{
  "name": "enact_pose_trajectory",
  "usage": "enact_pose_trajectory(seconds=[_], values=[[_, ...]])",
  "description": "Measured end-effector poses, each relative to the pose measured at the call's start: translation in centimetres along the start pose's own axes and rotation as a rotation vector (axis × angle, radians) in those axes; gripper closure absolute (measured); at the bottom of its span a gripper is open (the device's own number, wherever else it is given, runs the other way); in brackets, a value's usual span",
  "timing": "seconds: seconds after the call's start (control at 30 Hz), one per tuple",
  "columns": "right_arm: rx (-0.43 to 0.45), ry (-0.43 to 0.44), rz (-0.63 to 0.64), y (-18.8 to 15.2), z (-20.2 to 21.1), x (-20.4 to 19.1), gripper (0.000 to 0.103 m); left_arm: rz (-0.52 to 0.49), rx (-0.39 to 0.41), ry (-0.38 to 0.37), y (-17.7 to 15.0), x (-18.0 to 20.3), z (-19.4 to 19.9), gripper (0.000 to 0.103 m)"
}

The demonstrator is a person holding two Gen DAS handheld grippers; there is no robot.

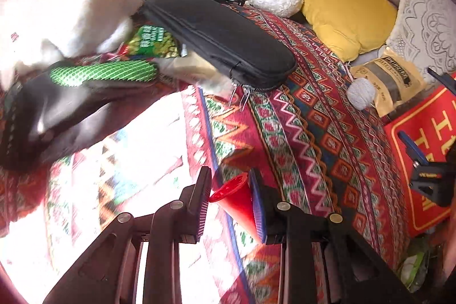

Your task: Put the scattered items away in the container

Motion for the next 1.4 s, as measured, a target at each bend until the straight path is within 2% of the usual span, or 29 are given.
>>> enact_pose_trajectory(seconds=[0.1, 0.17, 0.27, 0.43, 0.5, 0.53, 0.57, 0.6, 0.63, 0.7, 0.77, 0.83, 0.9, 0.97, 1.03, 1.2, 1.3, 1.4], values=[[-0.007, 0.004, 0.026, -1.2, 0.6, -1.0, 0.018, 0.010, 0.055, 0.005, -1.8, -2.1, 5.7, 0.080], [-0.018, 0.004, 0.057, -2.4, 0.5, -2.0, 0.018, 0.051, 0.109, 0.020, -2.1, -4.6, 10.2, 0.080], [-0.043, 0.006, 0.093, -4.6, 0.3, -3.2, 0.018, 0.158, 0.248, 0.072, -1.6, -10.2, 19.4, 0.079], [-0.077, -0.008, 0.134, -7.8, -1.2, -4.4, 0.018, 0.344, 0.577, 0.311, -0.1, -23.9, 37.0, 0.079], [-0.082, -0.017, 0.150, -8.9, -1.7, -4.7, 0.018, 0.395, 0.621, 0.391, 0.0, -29.3, 41.1, 0.079], [-0.084, -0.019, 0.157, -9.4, -2.1, -4.9, 0.018, 0.418, 0.596, 0.406, -0.1, -32.0, 41.9, 0.078], [-0.085, -0.021, 0.165, -9.8, -2.3, -5.0, 0.018, 0.440, 0.558, 0.390, -0.3, -34.3, 41.9, 0.074], [-0.081, -0.027, 0.172, -10.1, -2.5, -5.1, 0.018, 0.471, 0.530, 0.361, -0.6, -36.0, 41.6, 0.057], [-0.072, -0.038, 0.182, -10.3, -2.5, -5.2, 0.018, 0.516, 0.514, 0.346, -1.3, -37.4, 41.4, 0.030], [-0.043, -0.069, 0.207, -10.2, -2.5, -5.1, 0.018, 0.561, 0.557, 0.342, -2.6, -38.7, 41.4, 0.014], [-0.007, -0.104, 0.220, -9.5, -2.3, -4.6, 0.018, 0.564, 0.595, 0.358, -3.7, -39.2, 40.9, 0.013], [0.024, -0.136, 0.216, -8.4, -2.1, -3.9, 0.018, 0.591, 0.599, 0.371, -5.0, -39.3, 38.9, 0.013], [0.053, -0.171, 0.219, -6.8, -1.7, -2.8, 0.018, 0.587, 0.544, 0.360, -5.7, -38.8, 35.7, 0.013], [0.097, -0.220, 0.236, -4.8, -1.2, -1.5, 0.018, 0.564, 0.470, 0.322, -5.1, -37.6, 32.8, 0.013], [0.142, -0.266, 0.261, -2.5, -0.9, -0.3, 0.018, 0.515, 0.452, 0.275, -3.9, -35.6, 31.1, 0.013], [0.174, -0.347, 0.321, 2.6, -2.4, 2.6, 0.018, 0.426, 0.438, 0.295, -2.5, -32.2, 28.6, 0.013], [0.197, -0.342, 0.303, 5.6, -3.8, 3.8, 0.017, 0.410, 0.421, 0.297, -2.0, -31.4, 27.2, 0.013], [0.213, -0.269, 0.259, 8.3, -5.7, 3.9, 0.011, 0.399, 0.414, 0.316, -1.5, -30.9, 26.5, 0.013]])
Point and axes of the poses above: each gripper's, at about its wrist camera, not at the fingertips, and z roughly against the way its jaws point, x to its right, y to its top, the point moved 9 cm from there along -z, roughly the way its jaws point, and after that the axes turned 4 degrees about -z, right-handed, at the moved point
